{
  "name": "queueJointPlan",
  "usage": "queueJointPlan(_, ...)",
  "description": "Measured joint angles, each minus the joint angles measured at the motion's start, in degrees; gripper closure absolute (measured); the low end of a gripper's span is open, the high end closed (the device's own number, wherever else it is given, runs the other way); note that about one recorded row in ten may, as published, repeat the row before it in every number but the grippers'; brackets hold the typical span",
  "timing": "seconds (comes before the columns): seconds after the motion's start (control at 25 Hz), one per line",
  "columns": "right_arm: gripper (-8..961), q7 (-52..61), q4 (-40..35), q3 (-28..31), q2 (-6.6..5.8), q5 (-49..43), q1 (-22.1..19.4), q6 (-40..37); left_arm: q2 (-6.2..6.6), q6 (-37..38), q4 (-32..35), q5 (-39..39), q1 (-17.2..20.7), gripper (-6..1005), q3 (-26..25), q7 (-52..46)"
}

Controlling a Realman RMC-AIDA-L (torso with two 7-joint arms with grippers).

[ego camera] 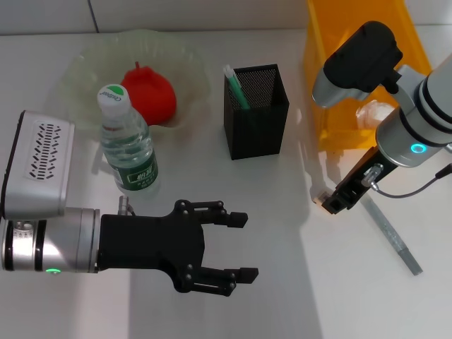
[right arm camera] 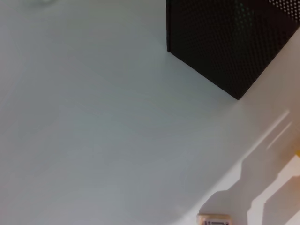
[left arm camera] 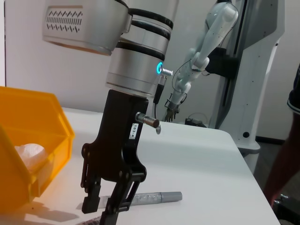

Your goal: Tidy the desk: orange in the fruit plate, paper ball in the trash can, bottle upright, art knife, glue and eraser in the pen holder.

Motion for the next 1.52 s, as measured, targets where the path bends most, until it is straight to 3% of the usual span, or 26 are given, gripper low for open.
queueJointPlan(0.68, 575, 0.28, 2.29, -1.87, 0.09, 0.48, 1.02, 1.71, 0.00, 0.00, 0.00, 0.00, 0.15, 200, -0.19, 0.05)
queueJointPlan(1.12, 679, 0.40, 2.55, -2.02, 0.09, 0.47, 1.44, 1.78, 0.00, 0.00, 0.00, 0.00, -0.10, 200, -0.27, -0.01)
queueJointPlan(1.24, 707, 0.48, -0.29, -1.67, 0.08, 0.48, 0.84, 0.72, 0.00, 0.00, 0.00, 0.00, -0.05, 201, -0.29, -0.01)
queueJointPlan(1.52, 708, 1.36, -15.73, 1.87, -0.09, 0.48, -1.42, -7.33, 0.00, 0.09, 0.00, 0.00, 0.05, 201, -0.34, -0.01)
